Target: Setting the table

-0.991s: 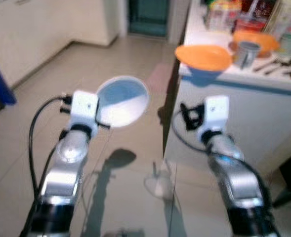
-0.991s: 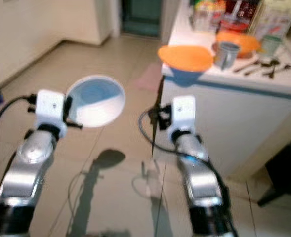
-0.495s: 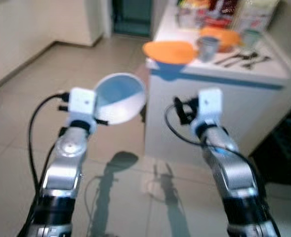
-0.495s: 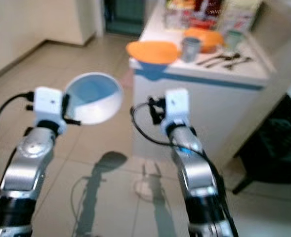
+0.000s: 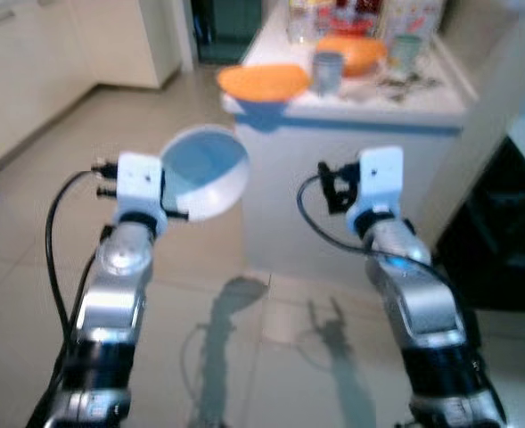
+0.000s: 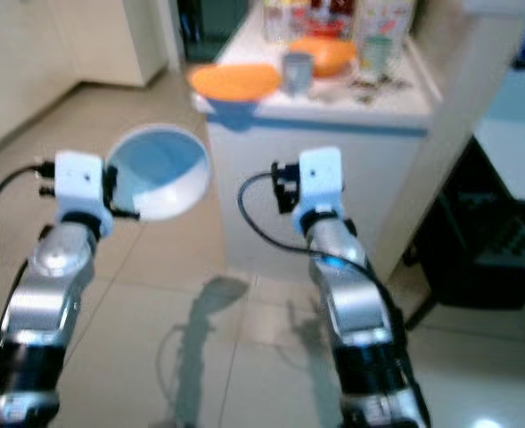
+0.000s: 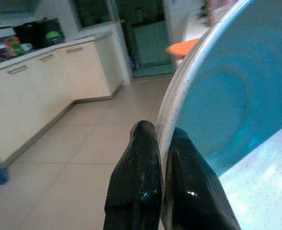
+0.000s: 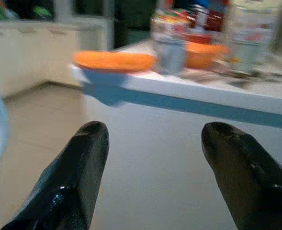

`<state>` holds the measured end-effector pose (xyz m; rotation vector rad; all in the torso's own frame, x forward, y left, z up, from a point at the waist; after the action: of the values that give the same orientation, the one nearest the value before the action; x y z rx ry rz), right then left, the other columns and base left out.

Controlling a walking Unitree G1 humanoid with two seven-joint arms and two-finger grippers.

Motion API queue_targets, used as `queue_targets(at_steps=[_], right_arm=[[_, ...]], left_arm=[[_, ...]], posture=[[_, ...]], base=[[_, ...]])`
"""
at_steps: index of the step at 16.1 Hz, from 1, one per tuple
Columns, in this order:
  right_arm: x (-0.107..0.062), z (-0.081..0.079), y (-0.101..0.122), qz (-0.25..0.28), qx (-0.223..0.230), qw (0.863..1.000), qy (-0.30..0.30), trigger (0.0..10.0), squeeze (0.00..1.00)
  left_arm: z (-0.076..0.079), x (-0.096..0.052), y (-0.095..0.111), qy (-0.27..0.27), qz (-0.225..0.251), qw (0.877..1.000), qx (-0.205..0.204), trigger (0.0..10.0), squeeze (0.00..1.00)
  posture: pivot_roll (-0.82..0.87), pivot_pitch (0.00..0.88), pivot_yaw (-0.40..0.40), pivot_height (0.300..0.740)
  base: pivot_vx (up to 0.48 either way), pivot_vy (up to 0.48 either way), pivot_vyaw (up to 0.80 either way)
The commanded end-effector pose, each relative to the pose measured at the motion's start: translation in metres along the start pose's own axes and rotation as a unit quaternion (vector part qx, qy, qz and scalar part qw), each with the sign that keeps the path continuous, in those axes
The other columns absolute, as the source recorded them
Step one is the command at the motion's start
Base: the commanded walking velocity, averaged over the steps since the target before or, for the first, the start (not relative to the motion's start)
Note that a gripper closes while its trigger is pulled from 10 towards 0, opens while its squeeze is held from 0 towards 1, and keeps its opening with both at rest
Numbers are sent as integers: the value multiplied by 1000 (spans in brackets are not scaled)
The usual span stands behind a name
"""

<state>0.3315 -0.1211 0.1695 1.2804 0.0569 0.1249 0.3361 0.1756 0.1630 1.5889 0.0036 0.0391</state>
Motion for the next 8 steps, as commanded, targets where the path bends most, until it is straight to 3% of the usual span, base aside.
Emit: queue_targets(at_steps=[1, 8], right_arm=[[2, -1, 5, 6, 2, 1000, 0, 10000, 0], [6, -4, 10, 13, -5, 1000, 16, 10000, 0]], left_arm=[[2, 2, 12, -3, 27, 1000, 2, 10000, 0], [-3, -1, 6, 12, 26, 1000, -3, 10000, 0]], posture=[[-17, 0, 21, 740], [-26, 0, -5, 740]], base=[[0, -285, 0], [0, -286, 0]])
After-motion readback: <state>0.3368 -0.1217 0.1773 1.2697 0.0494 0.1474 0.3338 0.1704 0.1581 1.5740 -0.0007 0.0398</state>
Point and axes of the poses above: a point about 5 cm out from each wrist's last joint towards the gripper, its own x axis pointing out of the wrist towards the gripper, its own y axis along the axis of the wrist's last joint, z = x × y, the point moved 1 cm from there along x, pointing out of the wrist towards the gripper, and after that the axes turned 11 degrees about -x, right-handed, at the moved point
